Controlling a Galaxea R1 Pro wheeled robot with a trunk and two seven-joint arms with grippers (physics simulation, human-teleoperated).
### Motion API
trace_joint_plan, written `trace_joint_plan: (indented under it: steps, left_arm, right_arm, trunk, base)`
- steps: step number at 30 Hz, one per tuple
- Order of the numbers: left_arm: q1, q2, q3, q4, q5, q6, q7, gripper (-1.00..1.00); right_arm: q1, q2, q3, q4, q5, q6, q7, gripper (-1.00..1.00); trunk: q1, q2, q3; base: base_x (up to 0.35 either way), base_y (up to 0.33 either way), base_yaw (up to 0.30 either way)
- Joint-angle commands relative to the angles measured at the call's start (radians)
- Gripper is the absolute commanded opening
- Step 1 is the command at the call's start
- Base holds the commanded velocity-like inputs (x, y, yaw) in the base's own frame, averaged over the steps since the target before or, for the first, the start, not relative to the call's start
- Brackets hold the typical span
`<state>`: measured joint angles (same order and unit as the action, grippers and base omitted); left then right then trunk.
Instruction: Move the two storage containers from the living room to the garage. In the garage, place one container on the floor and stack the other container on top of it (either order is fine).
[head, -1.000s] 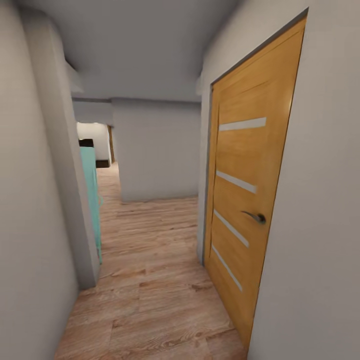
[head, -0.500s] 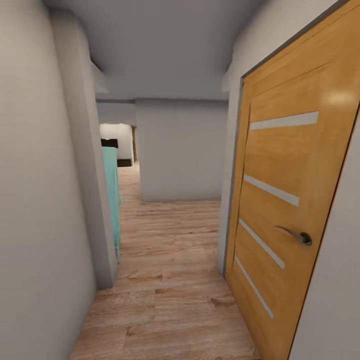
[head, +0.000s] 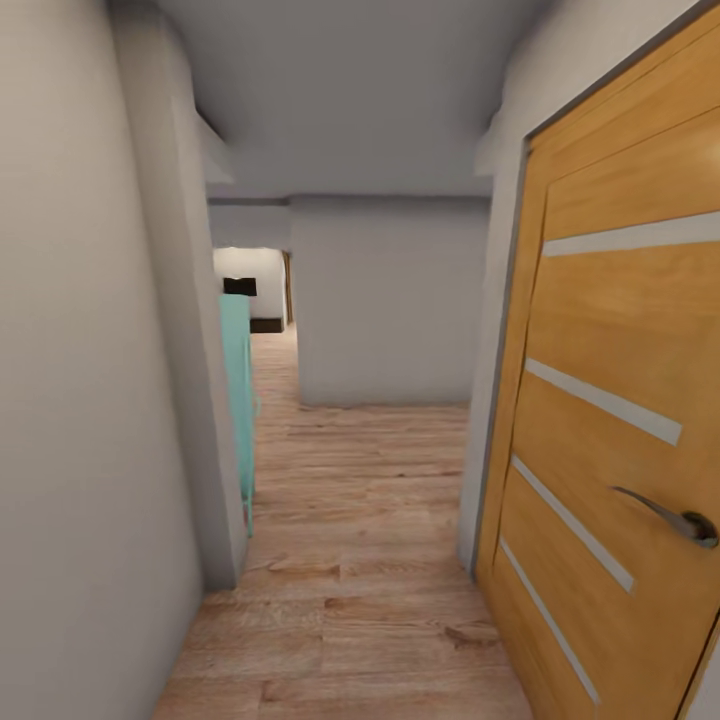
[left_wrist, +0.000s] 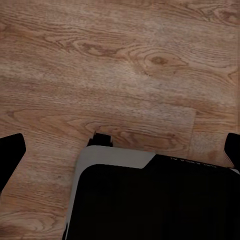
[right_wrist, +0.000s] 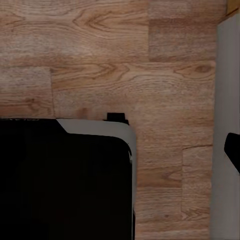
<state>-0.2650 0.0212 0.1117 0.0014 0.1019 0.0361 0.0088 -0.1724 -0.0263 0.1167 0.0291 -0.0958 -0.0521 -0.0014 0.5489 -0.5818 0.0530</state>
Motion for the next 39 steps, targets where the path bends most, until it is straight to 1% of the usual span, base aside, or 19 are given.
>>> trace_joint_plan:
  steps: [1, 30, 35, 39]
  left_arm:
    - [0.0, 0.0, 0.003, 0.0, 0.01, 0.004, 0.001, 1.0]
    - [0.0, 0.001, 0.003, 0.0, 0.01, 0.005, 0.002, 1.0]
    - [0.0, 0.0, 0.003, 0.0, 0.01, 0.005, 0.002, 1.0]
    - [0.0, 0.0, 0.003, 0.0, 0.01, 0.004, 0.002, 1.0]
  right_arm:
    - [-0.001, 0.0, 0.008, 0.003, -0.009, -0.006, 0.0, 1.0]
    - [-0.001, -0.003, 0.009, 0.003, -0.009, -0.006, 0.0, 1.0]
    - [-0.001, 0.008, 0.005, 0.003, -0.013, 0.001, 0.0, 1.0]
    - [0.0, 0.002, 0.006, 0.003, -0.013, 0.004, 0.0, 1.0]
  trunk:
    - [0.001, 0.0, 0.0]
    - [0.001, 0.0, 0.0]
    - [0.001, 0.0, 0.0]
    - [0.001, 0.0, 0.0]
  base:
    - [0.323, 0.0, 0.002]
    - [0.323, 0.0, 0.0]
    - [0.323, 0.0, 0.0]
    - [0.323, 0.0, 0.0]
